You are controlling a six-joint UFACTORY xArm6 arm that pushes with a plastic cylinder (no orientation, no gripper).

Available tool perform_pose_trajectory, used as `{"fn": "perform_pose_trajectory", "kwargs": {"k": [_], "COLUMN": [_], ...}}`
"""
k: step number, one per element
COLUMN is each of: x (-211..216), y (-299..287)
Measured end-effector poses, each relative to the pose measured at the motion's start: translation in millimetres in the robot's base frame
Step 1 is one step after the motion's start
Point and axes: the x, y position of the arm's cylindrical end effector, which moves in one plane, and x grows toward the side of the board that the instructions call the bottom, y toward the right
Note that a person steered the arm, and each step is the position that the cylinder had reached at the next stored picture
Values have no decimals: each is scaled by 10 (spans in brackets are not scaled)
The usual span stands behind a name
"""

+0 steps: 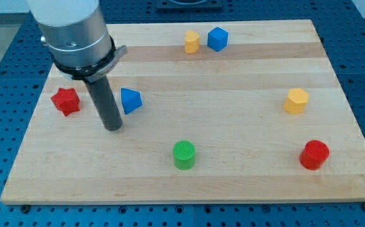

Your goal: Push blue triangle into the yellow heart

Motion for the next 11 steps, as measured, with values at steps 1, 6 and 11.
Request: {"fn": "perform_pose_trajectory", "kwargs": {"k": [1,6,11], "x": [-645,-2047,-1027], "y": [228,283,507]}}
